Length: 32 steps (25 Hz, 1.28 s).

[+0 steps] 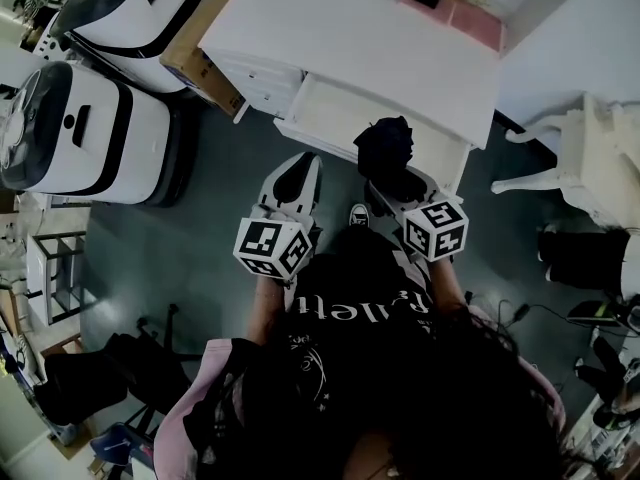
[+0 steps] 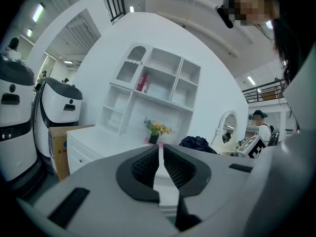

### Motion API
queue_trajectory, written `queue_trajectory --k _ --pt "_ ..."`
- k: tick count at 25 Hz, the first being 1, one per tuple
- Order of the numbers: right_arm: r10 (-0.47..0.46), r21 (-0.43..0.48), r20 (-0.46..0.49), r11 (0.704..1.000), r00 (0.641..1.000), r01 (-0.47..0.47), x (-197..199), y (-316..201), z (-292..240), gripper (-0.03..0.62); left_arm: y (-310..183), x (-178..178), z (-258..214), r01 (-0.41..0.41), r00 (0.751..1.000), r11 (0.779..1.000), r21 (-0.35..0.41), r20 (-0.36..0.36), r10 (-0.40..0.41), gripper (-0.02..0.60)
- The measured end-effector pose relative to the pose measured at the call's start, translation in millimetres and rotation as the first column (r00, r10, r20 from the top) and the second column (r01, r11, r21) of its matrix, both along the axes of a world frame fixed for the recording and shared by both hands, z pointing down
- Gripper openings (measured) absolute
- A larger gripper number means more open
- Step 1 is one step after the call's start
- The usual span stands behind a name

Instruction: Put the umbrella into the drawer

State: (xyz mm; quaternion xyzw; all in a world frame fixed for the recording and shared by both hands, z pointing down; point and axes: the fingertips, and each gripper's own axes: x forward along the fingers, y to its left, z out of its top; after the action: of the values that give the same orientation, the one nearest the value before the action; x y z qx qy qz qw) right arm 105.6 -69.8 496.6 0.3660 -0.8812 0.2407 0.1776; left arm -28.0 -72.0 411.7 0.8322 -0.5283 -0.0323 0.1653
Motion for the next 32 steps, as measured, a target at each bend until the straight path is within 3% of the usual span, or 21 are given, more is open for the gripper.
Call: queue_trajectory --k 8,15,22,32 --pt "-0.022 0.007 -0.015 1.000 1.000 0.022 33 -66 6 0.259 -66 27 -3 0.030 0.999 0.999 0.010 0.022 -0.030 0.040" --pt "-0.025 0.001 -0.037 1.000 0.999 0.025 49 -98 20 0.259 -84 39 2 0.036 0.998 0.999 -0.005 0.048 -0.036 0.040" --pt "-0.044 -0.013 -0.140 0.999 0.989 0.043 47 -120 45 0.259 -99 15 15 0.073 0.996 0.997 -0.040 0.050 -0.071 0.040" --pt "-0.100 -0.077 -0.293 0.994 0.951 0.081 24 -156 91 0.259 -156 -26 23 0.031 0.998 0.998 -0.050 0.052 -0.028 0.040"
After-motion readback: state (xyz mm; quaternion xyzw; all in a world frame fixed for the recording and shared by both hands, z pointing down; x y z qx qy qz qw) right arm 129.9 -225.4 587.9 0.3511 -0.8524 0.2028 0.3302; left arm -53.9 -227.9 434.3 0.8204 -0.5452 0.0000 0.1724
